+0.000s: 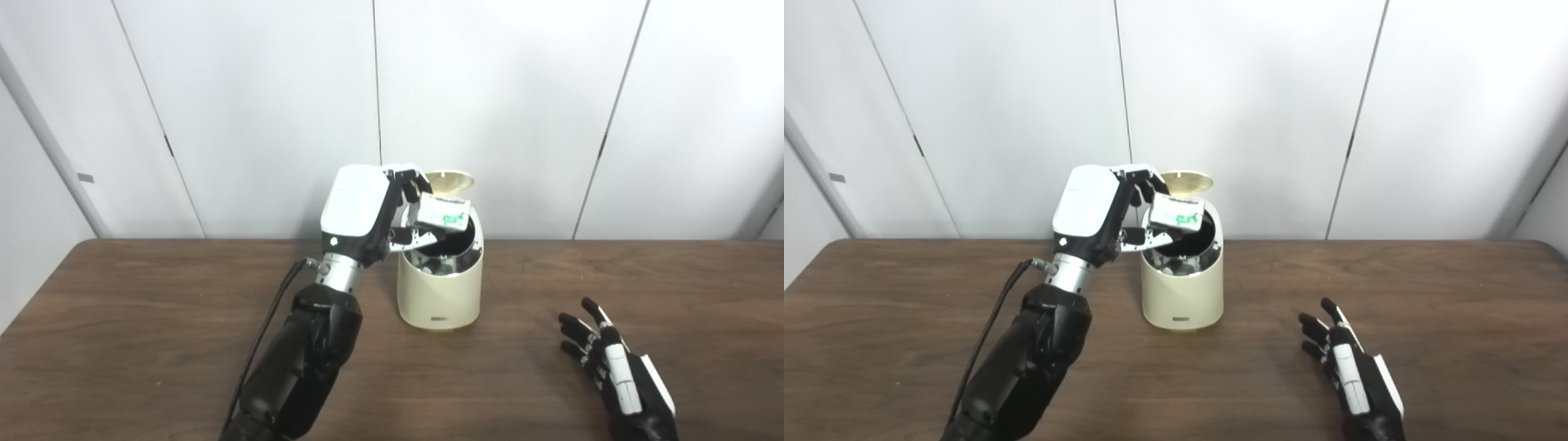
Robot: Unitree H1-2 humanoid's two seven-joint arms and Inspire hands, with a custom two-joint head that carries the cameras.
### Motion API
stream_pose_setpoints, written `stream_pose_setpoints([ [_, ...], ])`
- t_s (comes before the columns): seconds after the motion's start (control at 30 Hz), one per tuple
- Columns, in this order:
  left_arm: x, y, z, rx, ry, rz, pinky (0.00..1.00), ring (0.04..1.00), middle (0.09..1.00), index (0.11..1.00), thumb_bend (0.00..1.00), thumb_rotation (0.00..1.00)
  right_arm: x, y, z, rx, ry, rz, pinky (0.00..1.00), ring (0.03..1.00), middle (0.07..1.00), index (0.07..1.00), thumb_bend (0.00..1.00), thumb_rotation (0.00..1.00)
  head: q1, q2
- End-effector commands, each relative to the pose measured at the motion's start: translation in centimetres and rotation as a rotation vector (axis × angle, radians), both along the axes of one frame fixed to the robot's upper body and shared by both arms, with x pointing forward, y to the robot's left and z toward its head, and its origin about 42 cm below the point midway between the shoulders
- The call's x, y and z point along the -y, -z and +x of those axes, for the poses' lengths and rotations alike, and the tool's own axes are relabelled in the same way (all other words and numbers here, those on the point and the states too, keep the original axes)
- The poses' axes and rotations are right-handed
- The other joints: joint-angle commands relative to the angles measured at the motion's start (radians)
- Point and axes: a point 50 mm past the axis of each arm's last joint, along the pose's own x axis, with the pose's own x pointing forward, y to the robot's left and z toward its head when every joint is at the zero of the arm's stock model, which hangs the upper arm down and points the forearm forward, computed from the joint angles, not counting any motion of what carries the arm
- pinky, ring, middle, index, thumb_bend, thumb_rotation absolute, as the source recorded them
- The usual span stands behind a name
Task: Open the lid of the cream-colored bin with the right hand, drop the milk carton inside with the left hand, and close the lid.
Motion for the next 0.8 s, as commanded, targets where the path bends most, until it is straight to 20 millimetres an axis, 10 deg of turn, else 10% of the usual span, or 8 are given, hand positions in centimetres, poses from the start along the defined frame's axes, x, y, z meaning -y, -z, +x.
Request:
stream_pose_setpoints([
  [0.0, 0.74, -3.69, 0.49, 0.104, 0.017, -0.029, 0.46, 0.413, 0.512, 0.493, 0.48, 0.00, -0.40, -0.76, 0.47, 0.031, -0.027, 0.011, 0.87, 0.892, 0.845, 0.951, 0.62, 0.92, 0.001, 0.001],
  [0.77, 0.68, -3.07, -0.25, 0.003, 0.072, -0.209, 0.31, 0.394, 0.481, 0.513, 0.47, 0.00, -0.19, -0.76, 0.27, 0.028, -0.019, -0.025, 0.86, 0.886, 0.841, 0.955, 0.60, 0.96, -0.005, 0.008],
])
